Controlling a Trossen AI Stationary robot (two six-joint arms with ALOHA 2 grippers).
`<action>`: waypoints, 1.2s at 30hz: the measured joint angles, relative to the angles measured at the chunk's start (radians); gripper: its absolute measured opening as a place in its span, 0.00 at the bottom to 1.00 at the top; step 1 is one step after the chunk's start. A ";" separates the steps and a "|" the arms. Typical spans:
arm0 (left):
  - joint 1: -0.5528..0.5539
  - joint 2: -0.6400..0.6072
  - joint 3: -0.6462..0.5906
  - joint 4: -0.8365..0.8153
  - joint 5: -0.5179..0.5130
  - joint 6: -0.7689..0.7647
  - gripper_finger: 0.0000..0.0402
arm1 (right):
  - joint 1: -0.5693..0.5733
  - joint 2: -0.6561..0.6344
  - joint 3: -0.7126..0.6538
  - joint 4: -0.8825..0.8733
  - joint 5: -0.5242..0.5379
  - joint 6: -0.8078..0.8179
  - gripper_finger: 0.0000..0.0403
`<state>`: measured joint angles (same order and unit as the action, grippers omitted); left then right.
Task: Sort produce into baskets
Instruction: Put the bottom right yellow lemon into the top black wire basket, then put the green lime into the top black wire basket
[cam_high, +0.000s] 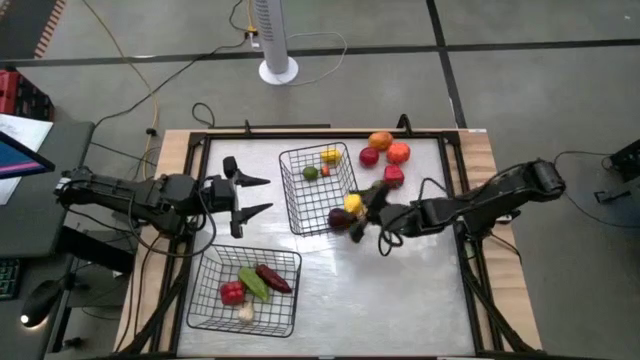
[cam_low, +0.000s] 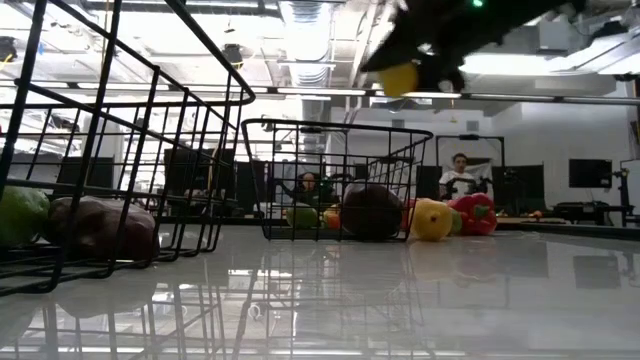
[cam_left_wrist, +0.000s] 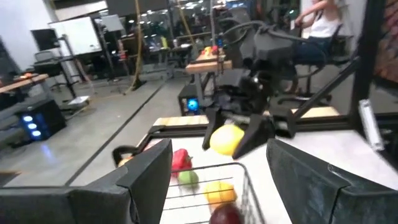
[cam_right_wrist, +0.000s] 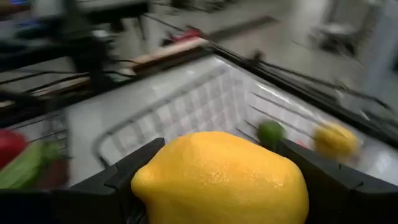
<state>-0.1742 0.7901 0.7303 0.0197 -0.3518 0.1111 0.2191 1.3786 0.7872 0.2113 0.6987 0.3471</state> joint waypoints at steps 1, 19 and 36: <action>0.000 -0.001 0.000 0.001 0.008 -0.001 0.62 | -0.003 0.029 0.016 0.034 -0.028 -0.046 0.80; 0.000 0.000 0.000 -0.009 0.027 -0.002 0.62 | -0.024 0.120 0.143 -0.122 -0.072 -0.092 0.92; 0.000 0.000 0.000 -0.022 0.027 -0.003 0.62 | -0.021 -0.116 -0.064 -0.690 0.138 0.376 0.91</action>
<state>-0.1741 0.7898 0.7303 -0.0019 -0.3248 0.1076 0.1979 1.2627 0.7234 -0.4790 0.8364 0.7226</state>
